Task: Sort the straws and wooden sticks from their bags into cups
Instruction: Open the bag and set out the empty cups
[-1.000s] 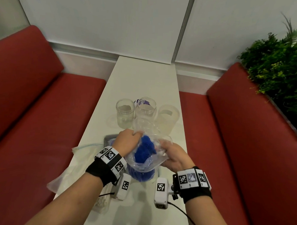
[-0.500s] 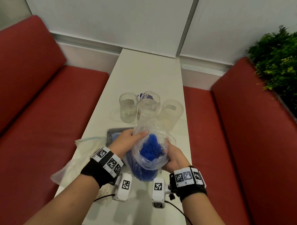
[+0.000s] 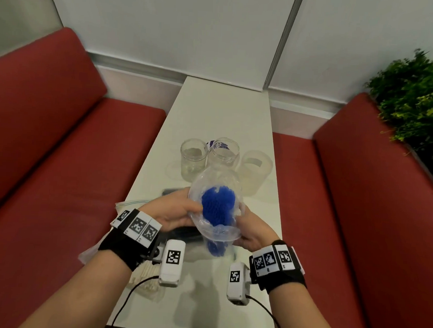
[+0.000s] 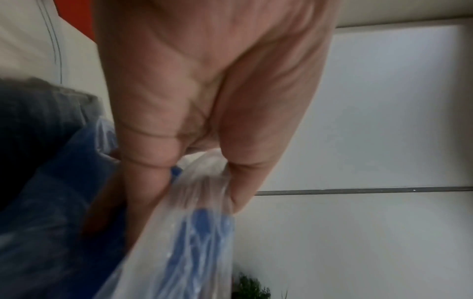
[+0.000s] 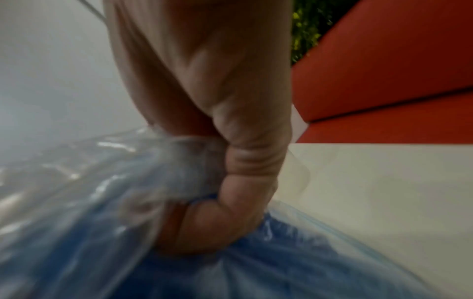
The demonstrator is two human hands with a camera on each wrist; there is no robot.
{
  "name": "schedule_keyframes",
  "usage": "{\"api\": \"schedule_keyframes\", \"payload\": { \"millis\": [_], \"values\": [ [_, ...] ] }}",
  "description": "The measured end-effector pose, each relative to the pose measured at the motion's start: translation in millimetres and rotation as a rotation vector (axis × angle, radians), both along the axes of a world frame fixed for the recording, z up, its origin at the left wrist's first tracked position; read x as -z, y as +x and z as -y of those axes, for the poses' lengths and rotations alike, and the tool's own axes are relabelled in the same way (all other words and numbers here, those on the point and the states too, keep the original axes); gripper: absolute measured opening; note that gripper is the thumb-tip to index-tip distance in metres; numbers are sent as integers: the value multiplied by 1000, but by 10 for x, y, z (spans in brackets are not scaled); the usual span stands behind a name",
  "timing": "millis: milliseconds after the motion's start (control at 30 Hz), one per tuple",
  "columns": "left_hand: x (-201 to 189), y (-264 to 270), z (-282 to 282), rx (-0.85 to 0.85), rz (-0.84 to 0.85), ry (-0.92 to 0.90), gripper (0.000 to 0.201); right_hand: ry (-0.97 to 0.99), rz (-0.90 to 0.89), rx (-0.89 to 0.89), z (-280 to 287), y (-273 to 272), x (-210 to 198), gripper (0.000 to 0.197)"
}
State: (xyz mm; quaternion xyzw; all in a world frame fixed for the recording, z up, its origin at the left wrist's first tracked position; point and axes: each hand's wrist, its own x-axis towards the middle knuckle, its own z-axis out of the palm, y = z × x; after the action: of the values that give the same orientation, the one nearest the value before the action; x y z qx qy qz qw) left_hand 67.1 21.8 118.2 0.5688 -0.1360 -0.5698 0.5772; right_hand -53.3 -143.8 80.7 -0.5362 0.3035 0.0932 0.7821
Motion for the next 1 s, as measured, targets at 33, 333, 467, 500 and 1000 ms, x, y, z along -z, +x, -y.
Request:
{"api": "schedule_keyframes", "payload": {
  "millis": [33, 333, 467, 500, 1000],
  "values": [
    [13, 22, 10, -42, 0, -6, 47, -76, 15, -108, 2, 7, -2, 28],
    [336, -39, 70, -434, 14, 128, 20, -731, -96, -467, 3, 47, 74, 97],
    [312, -15, 133, -382, 20, 91, 25, -551, 151, -458, -22, 0, 106, 91],
    [296, 22, 144, -388, 11, 61, 28, -501, 166, -421, -3, -11, 102, 90],
    [288, 132, 271, -165, 131, 259, 40, -787, 278, -416, 51, 227, 256, 148]
  ]
}}
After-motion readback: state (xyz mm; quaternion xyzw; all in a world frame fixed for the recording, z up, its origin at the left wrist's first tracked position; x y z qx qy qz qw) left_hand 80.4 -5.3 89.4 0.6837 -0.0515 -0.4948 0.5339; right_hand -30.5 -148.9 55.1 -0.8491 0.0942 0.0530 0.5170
